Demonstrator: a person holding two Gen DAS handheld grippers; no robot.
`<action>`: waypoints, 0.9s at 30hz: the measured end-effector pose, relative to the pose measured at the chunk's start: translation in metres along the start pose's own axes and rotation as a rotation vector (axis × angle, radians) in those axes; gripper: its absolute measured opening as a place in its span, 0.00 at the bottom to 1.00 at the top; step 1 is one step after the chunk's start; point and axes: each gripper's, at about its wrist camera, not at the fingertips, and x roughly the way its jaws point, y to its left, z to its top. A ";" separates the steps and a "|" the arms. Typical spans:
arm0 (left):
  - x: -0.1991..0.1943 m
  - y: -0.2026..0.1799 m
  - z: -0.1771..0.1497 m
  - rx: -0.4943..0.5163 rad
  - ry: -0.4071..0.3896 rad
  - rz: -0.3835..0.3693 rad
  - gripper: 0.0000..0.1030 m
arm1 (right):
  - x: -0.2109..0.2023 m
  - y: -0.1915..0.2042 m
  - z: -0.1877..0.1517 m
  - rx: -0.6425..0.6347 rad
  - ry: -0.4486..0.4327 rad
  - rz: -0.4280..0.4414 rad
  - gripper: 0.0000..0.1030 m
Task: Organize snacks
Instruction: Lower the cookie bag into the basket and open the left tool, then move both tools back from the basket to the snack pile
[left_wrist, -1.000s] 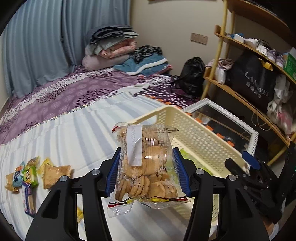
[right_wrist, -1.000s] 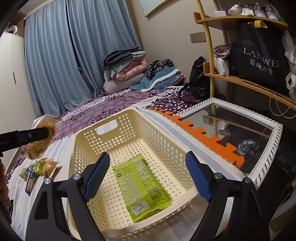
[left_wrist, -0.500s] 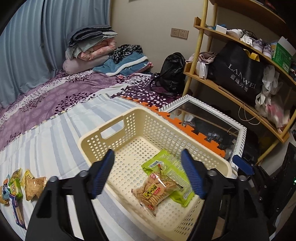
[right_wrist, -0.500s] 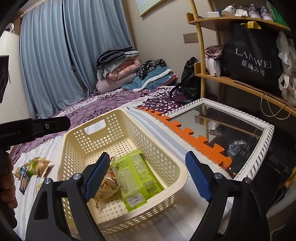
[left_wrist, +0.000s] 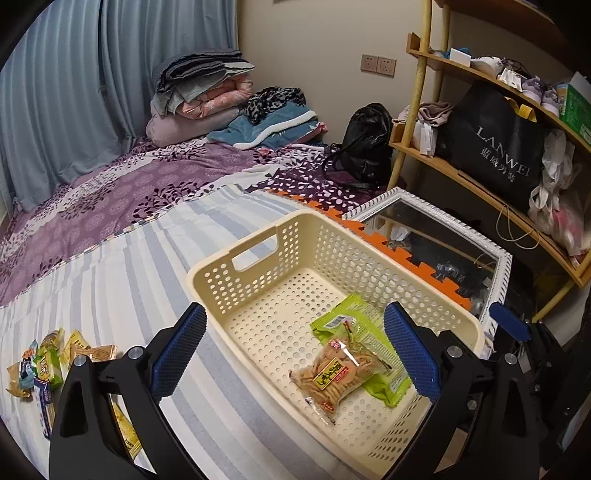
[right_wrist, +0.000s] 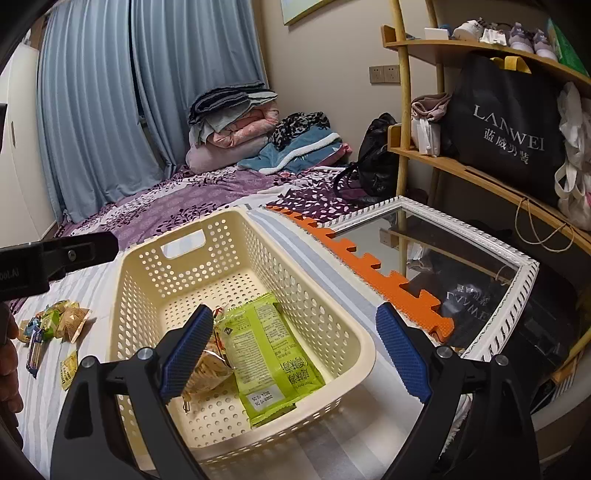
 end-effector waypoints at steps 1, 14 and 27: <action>0.000 0.001 -0.001 0.002 0.001 0.008 0.96 | 0.000 0.001 0.001 -0.002 0.002 -0.005 0.87; -0.009 0.032 -0.012 -0.039 0.005 0.061 0.96 | -0.005 0.027 0.008 -0.069 0.007 -0.001 0.87; -0.020 0.072 -0.026 -0.093 0.005 0.103 0.96 | -0.011 0.067 0.017 -0.138 0.001 0.022 0.87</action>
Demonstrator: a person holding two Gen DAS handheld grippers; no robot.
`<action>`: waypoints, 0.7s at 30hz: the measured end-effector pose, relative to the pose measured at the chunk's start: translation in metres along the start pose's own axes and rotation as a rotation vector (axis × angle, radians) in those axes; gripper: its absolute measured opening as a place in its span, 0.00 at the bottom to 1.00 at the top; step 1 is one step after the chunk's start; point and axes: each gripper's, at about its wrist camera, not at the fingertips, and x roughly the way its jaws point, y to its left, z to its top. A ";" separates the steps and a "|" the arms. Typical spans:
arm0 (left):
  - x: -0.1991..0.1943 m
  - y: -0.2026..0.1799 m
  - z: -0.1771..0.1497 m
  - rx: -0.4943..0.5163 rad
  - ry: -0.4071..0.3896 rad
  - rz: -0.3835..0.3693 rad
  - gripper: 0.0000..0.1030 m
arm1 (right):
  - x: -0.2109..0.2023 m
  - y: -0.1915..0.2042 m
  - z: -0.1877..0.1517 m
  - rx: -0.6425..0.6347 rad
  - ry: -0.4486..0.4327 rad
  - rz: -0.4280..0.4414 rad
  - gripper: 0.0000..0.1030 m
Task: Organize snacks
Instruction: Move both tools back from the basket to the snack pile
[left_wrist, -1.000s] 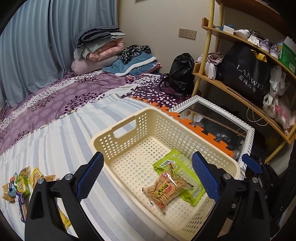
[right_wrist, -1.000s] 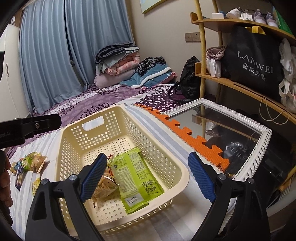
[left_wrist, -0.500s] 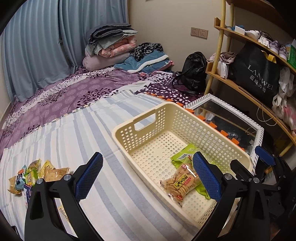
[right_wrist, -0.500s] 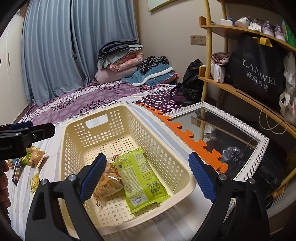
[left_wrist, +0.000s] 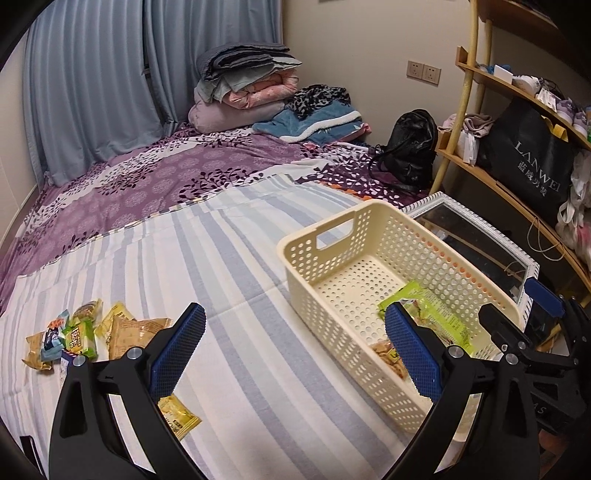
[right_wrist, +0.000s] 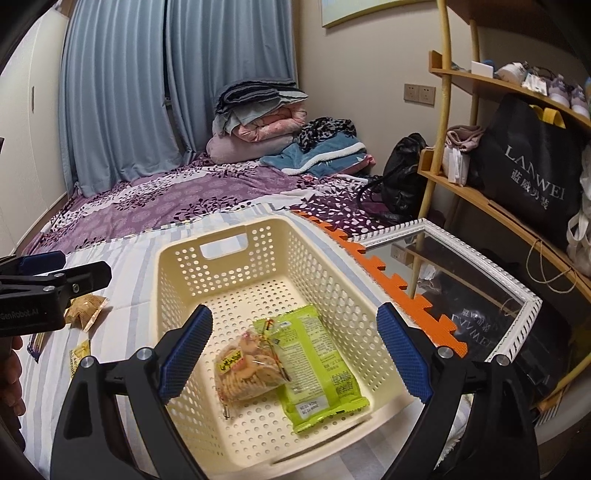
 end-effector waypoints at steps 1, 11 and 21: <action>0.000 0.003 0.000 -0.004 -0.001 0.003 0.96 | 0.000 0.003 0.001 -0.007 0.000 0.004 0.87; -0.004 0.048 -0.012 -0.066 0.012 0.041 0.96 | -0.001 0.045 0.009 -0.057 0.005 0.064 0.87; -0.015 0.122 -0.037 -0.159 0.025 0.132 0.96 | -0.001 0.103 0.010 -0.085 0.017 0.244 0.87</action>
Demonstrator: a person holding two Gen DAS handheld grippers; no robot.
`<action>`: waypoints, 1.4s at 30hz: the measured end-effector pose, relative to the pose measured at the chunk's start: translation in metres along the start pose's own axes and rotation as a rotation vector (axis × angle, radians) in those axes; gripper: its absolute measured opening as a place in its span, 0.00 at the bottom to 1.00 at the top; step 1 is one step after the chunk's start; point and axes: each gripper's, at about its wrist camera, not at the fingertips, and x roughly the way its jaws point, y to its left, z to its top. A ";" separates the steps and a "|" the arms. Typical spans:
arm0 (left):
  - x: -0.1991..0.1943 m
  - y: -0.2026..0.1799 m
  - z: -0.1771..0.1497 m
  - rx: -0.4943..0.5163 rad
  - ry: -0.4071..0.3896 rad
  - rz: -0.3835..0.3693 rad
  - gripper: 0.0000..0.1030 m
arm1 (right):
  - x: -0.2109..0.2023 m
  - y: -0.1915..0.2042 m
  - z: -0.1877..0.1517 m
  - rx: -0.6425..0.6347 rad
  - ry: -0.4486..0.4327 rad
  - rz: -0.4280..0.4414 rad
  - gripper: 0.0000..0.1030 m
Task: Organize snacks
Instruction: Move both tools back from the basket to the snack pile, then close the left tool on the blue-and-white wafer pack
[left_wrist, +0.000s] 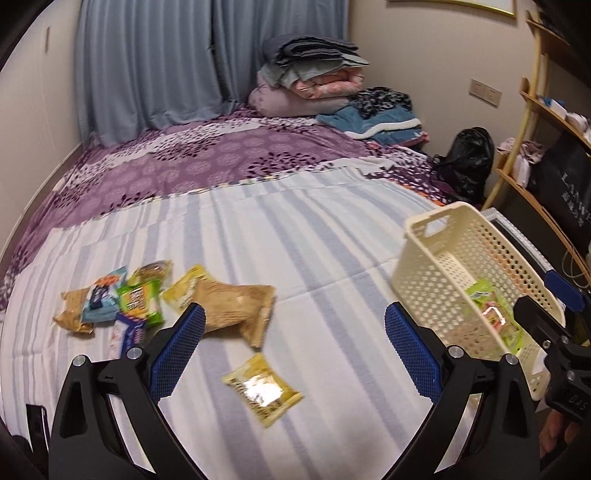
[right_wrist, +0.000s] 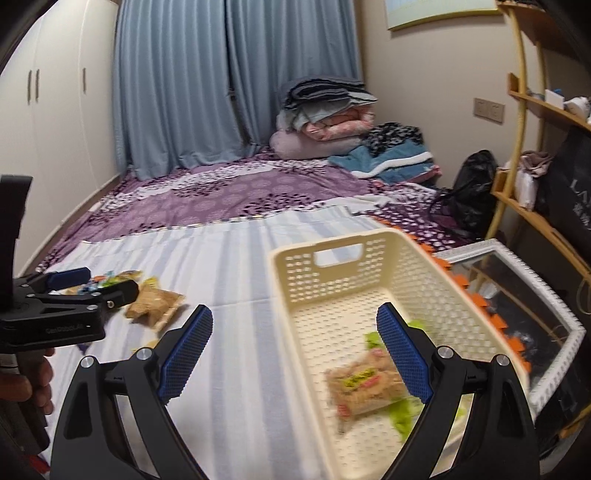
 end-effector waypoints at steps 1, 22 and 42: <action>0.000 0.010 -0.002 -0.014 0.003 0.011 0.96 | 0.002 0.008 0.000 -0.009 0.004 0.025 0.87; 0.032 0.177 -0.052 -0.231 0.103 0.174 0.96 | 0.062 0.128 -0.038 -0.193 0.231 0.252 0.87; 0.093 0.201 -0.076 -0.204 0.200 0.131 0.79 | 0.100 0.150 -0.057 -0.224 0.350 0.262 0.87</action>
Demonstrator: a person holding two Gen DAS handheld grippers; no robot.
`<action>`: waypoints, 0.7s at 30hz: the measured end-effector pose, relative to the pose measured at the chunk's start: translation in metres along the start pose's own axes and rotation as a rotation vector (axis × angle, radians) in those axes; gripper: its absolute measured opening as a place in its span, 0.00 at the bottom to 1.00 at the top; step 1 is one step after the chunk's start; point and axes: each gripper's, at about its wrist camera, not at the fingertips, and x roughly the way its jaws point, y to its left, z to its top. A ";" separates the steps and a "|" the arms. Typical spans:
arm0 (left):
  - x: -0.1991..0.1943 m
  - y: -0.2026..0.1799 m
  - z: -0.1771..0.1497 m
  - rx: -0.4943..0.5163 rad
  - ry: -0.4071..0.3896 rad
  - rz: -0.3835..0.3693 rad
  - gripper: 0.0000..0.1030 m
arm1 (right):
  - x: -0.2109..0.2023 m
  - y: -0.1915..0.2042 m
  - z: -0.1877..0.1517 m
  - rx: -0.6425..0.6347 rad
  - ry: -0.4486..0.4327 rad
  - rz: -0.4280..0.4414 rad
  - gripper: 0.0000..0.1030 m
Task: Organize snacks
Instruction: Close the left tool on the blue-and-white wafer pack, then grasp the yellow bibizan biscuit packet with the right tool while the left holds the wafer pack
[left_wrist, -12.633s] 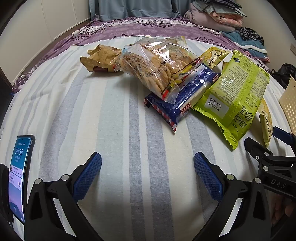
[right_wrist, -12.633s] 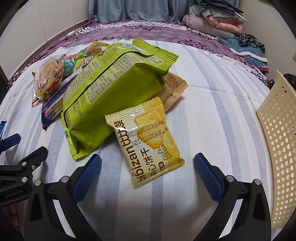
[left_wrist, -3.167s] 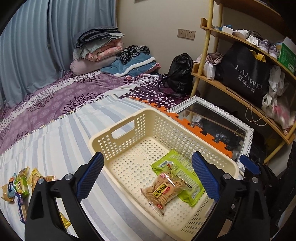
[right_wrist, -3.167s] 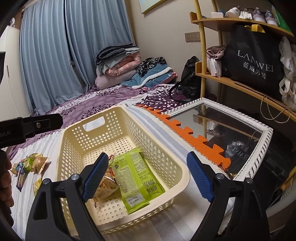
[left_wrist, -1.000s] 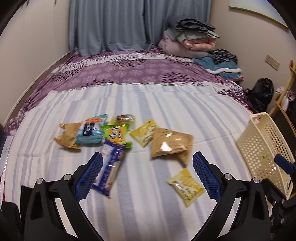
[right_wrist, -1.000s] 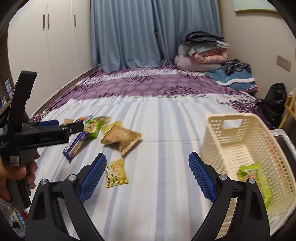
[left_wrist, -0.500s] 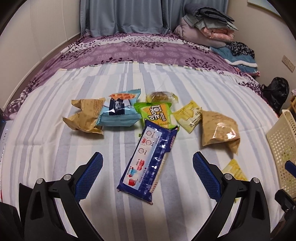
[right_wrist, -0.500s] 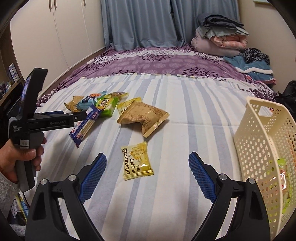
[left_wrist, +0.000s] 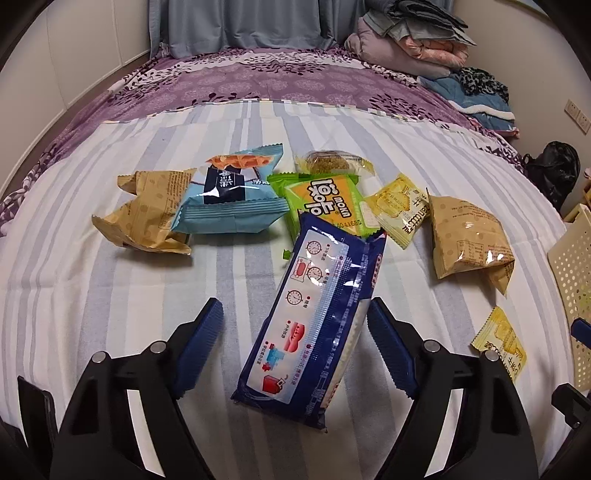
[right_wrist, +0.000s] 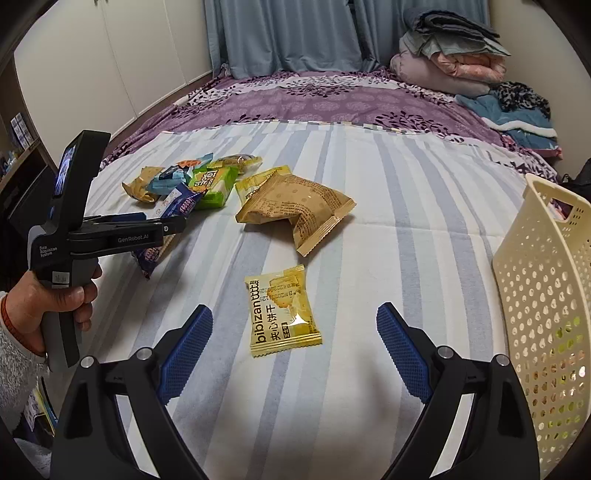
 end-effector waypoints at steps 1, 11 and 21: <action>0.001 0.000 -0.001 0.004 -0.001 -0.003 0.74 | 0.002 0.000 0.000 -0.001 0.003 0.001 0.87; -0.005 -0.004 -0.005 0.028 -0.007 -0.027 0.44 | 0.033 0.006 -0.002 -0.032 0.041 0.002 0.87; -0.026 -0.005 -0.004 0.025 -0.048 -0.044 0.44 | 0.054 0.015 -0.001 -0.066 0.070 -0.007 0.67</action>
